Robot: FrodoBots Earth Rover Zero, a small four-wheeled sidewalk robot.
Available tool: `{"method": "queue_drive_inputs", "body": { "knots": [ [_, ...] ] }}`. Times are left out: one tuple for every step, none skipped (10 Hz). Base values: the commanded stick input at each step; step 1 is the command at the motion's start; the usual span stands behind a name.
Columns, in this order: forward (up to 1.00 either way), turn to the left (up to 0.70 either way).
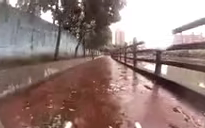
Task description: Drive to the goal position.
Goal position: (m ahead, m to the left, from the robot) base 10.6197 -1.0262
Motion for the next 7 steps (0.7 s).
{"method": "queue_drive_inputs", "body": {
  "knots": [
    [0.50,0.00],
    [0.50,0.00],
    [0.50,0.00],
    [0.50,0.00],
    [0.50,0.00],
    [0.50,0.00],
    [0.50,0.00]
  ]
}}
